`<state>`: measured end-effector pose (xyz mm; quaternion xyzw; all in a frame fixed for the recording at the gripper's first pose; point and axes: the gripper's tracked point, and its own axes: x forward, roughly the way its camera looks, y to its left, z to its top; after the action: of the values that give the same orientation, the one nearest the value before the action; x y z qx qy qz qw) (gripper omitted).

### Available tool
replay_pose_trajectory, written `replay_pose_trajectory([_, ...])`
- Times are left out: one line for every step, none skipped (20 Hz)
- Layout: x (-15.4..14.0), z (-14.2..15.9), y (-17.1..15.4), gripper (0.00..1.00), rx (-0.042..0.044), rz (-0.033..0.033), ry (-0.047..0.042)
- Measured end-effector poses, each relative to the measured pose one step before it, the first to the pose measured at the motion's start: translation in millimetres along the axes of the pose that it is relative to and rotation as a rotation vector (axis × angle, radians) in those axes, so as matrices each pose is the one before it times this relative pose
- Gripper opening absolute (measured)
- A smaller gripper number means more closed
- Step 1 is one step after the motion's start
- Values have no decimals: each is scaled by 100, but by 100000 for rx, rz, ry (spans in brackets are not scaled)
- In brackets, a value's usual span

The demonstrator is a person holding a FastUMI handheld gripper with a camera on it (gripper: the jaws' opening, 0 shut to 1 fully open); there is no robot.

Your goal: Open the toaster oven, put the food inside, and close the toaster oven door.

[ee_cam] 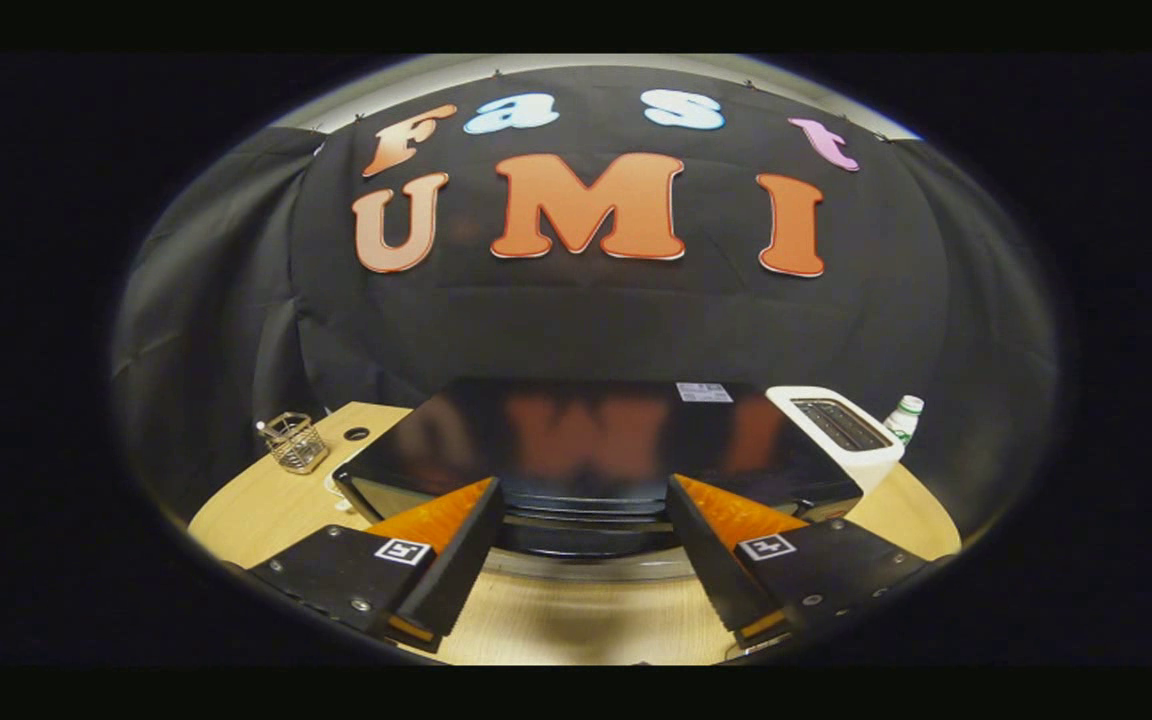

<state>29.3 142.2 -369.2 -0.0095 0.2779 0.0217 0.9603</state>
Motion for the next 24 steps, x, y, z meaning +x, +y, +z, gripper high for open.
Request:
replay_pose_trajectory([-419, 304, 223, 94, 1106, 336, -3300])
replay_pose_trajectory([-409, -496, 367, 88, -389, 1014, -1091])
replay_pose_trajectory([-755, -22, 196, 86, 1995, 1124, -1379])
replay_pose_trajectory([-440, -298, 159, 80, -103, 543, -1461])
replay_pose_trajectory([-441, -332, -4, 80, -1514, 1038, 590])
replay_pose_trajectory([-285, -265, 111, 79, 160, 441, 1119])
replay_pose_trajectory([-620, -564, 113, 79, 305, 750, 2514])
replay_pose_trajectory([-737, -505, 233, 78, -1127, 1219, 2139])
replay_pose_trajectory([-757, -549, 213, 78, -1256, 1508, 1977])
replay_pose_trajectory([-859, -951, 393, 78, -703, 2259, 2850])
replay_pose_trajectory([-682, -925, 477, 78, 513, 2957, 2643])
replay_pose_trajectory([-568, -1276, 483, 78, 1793, 3031, 3919])
replay_pose_trajectory([-444, -1431, 482, 78, 3099, 3450, 4474])
replay_pose_trajectory([-191, -1586, 305, 78, 3030, 2549, 4204])
replay_pose_trajectory([-134, -1179, 219, 78, 3171, 1857, 3308])
replay_pose_trajectory([139, -1427, -295, 79, 1955, -796, 4202])
replay_pose_trajectory([188, -1152, -305, 79, 1426, -785, 4580])
replay_pose_trajectory([138, -793, -130, 78, 812, -564, 2466])
replay_pose_trajectory([280, -551, -301, 77, -33, -459, 1983])
replay_pose_trajectory([48, -411, -190, 77, -712, -506, 691])
replay_pose_trajectory([183, -372, -184, 76, -1160, -488, 1032])
replay_pose_trajectory([241, -563, -194, 76, -1132, -441, 1204])
replay_pose_trajectory([246, -589, -197, 76, -694, -301, 1861])
replay_pose_trajectory([334, -948, -188, 76, -443, -355, 2721])
